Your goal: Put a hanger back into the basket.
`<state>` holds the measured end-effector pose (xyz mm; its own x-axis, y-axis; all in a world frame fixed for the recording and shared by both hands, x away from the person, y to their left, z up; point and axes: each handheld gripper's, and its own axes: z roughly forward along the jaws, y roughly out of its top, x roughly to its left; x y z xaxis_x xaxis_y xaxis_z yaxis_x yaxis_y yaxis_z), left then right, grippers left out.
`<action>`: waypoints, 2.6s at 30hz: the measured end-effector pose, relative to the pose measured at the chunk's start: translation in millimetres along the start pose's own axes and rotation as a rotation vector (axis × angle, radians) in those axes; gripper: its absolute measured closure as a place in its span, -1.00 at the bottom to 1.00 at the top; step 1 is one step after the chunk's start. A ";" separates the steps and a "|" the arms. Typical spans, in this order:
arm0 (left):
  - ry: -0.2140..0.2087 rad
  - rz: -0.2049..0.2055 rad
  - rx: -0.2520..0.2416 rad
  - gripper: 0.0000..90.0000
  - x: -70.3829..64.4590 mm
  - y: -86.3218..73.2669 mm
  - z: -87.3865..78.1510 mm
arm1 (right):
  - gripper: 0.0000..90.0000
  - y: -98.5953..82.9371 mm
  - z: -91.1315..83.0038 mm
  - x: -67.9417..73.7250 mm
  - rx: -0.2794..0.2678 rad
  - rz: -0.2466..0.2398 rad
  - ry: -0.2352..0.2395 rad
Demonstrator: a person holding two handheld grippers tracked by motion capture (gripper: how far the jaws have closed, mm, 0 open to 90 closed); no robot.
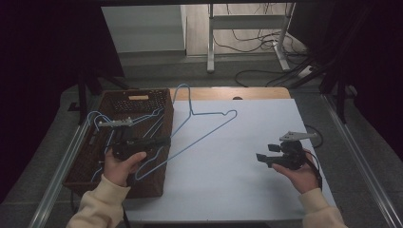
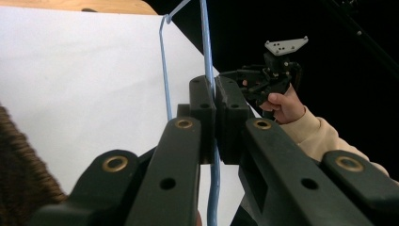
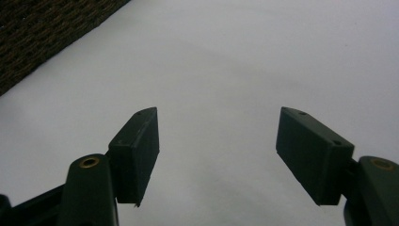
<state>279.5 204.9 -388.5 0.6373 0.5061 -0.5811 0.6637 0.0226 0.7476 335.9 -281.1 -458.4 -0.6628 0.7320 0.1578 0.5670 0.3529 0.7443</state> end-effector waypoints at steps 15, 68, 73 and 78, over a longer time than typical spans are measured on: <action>0.026 -0.002 -0.058 0.93 11.6 2.9 -28.8 | -0.33 -1.3 0.8 0.7 0.007 -0.012 0.005; 0.180 -0.115 -0.259 0.94 84.5 -24.7 -139.5 | -0.35 -3.3 7.8 1.6 0.055 -0.020 -0.023; 0.195 -0.130 -0.260 0.93 89.9 -29.2 -143.8 | -0.36 -3.3 8.0 1.6 0.057 -0.020 -0.023; 0.200 -0.143 -0.239 0.93 94.5 -31.1 -139.3 | -0.36 -3.3 8.5 1.8 0.058 -0.022 -0.023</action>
<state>264.5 372.2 -421.9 0.4397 0.6416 -0.6285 0.6149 0.2950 0.7313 337.0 -276.0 -466.1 -0.6643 0.7366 0.1270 0.5804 0.4013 0.7085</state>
